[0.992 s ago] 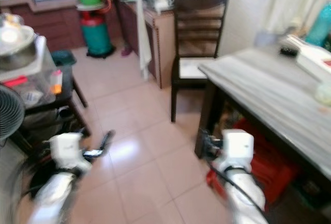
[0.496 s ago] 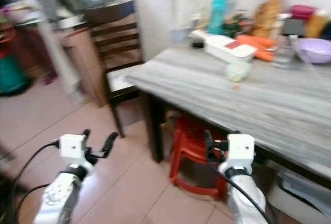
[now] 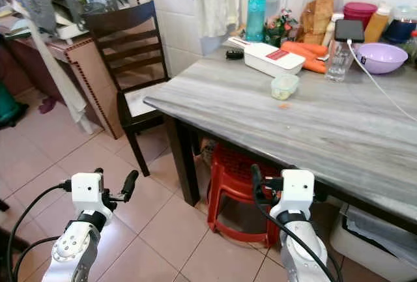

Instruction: Setting the table

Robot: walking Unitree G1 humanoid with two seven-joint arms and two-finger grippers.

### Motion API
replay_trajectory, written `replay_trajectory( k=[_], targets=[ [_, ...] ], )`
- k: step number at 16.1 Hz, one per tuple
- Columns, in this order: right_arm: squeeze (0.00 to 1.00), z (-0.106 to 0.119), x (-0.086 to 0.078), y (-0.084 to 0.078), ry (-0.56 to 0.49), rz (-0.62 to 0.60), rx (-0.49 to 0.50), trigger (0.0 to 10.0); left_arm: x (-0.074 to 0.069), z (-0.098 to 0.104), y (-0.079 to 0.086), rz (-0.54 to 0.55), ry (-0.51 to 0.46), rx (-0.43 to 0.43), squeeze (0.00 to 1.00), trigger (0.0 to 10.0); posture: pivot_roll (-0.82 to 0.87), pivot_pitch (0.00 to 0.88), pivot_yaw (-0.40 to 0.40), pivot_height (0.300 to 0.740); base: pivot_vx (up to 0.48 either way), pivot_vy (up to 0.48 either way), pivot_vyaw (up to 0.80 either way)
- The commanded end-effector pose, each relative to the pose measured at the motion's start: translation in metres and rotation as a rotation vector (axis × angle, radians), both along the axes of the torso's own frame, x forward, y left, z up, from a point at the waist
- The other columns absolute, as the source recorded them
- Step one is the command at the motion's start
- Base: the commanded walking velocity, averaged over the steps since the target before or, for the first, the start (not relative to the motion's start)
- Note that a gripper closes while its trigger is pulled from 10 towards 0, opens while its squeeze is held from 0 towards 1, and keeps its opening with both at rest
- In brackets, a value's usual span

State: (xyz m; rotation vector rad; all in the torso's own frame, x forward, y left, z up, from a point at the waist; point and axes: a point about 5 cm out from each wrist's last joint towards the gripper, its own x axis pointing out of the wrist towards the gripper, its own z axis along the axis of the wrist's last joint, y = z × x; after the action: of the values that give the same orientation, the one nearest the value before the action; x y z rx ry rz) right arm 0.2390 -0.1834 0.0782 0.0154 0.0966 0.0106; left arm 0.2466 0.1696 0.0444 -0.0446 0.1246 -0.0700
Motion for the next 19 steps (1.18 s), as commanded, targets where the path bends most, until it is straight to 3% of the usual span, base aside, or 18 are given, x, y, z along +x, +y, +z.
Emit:
replay_trajectory(
  k=[1, 19],
  targets=[
    [0.00, 0.0066, 0.0009, -0.0003, -0.030, -0.008, 0.004, 10.0, 0.0017, 0.0070, 0.0011, 0.003, -0.030, 0.022, 0.00, 10.0, -0.08, 0.000, 0.089, 0.740, 0.000, 0.000, 0.00],
    [0.00, 0.0054, 0.0005, -0.0035, -0.031, -0.047, 0.013, 10.0, 0.0080, 0.0080, 0.0017, 0.009, -0.021, 0.047, 0.00, 10.0, -0.09, 0.000, 0.104, 0.740, -0.241, 0.000, 0.00]
  ],
)
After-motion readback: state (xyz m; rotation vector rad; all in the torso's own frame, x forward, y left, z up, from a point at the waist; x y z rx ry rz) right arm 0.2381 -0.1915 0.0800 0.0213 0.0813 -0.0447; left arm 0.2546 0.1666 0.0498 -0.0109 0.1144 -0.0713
